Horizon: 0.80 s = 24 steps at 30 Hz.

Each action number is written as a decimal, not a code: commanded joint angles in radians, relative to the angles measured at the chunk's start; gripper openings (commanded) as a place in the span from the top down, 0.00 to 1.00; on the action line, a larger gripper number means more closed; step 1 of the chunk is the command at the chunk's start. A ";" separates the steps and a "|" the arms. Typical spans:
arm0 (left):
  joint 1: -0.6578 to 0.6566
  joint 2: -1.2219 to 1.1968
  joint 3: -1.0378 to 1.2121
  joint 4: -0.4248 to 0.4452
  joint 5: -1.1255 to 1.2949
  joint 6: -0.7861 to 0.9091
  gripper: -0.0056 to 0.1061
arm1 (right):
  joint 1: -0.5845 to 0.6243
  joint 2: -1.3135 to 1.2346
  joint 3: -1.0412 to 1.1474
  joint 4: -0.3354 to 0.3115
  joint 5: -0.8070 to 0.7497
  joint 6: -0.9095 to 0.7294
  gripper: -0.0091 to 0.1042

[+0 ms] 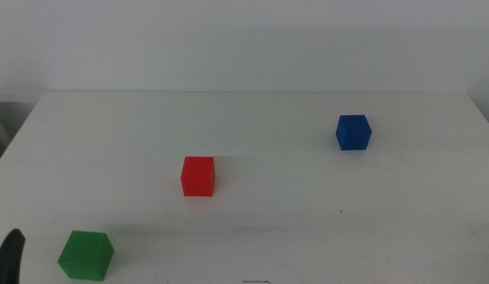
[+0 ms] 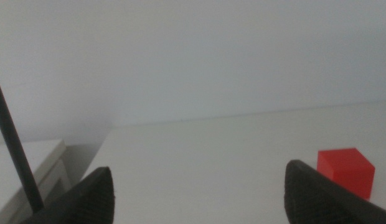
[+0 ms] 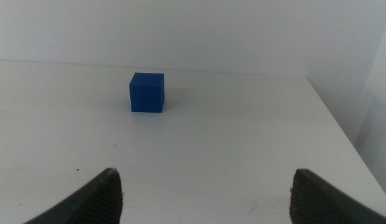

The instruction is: Stack red cubes first, then green, then blue cubes in a specific spot.

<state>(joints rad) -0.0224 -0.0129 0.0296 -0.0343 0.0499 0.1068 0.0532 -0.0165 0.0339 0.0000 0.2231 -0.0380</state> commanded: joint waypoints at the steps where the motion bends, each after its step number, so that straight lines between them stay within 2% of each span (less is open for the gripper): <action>1: -0.004 0.036 -0.045 -0.012 -0.050 -0.008 0.11 | 0.003 -0.015 -0.023 -0.013 -0.076 -0.009 0.09; 4: -0.004 0.181 -0.178 -0.012 0.078 -0.008 0.11 | 0.003 -0.015 -0.023 -0.013 -0.076 -0.009 0.09; 8: -0.005 0.445 -0.461 -0.018 0.348 -0.010 0.11 | 0.003 -0.015 -0.023 -0.013 -0.076 -0.009 0.09; 12: -0.005 0.645 -0.687 -0.073 0.544 -0.012 0.11 | 0.003 -0.015 -0.023 -0.013 -0.076 -0.009 0.09; 19: -0.005 0.850 -0.853 -0.087 0.623 -0.011 0.11 | 0.003 -0.015 -0.023 -0.013 -0.076 -0.009 0.09; 24: -0.005 0.941 -0.859 -0.182 0.597 -0.019 0.11 | 0.003 -0.015 -0.023 -0.013 -0.076 -0.009 0.09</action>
<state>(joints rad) -0.0236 0.9111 -0.7932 -0.1591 0.7159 0.1012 0.0532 -0.0165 0.0339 0.0000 0.2231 -0.0380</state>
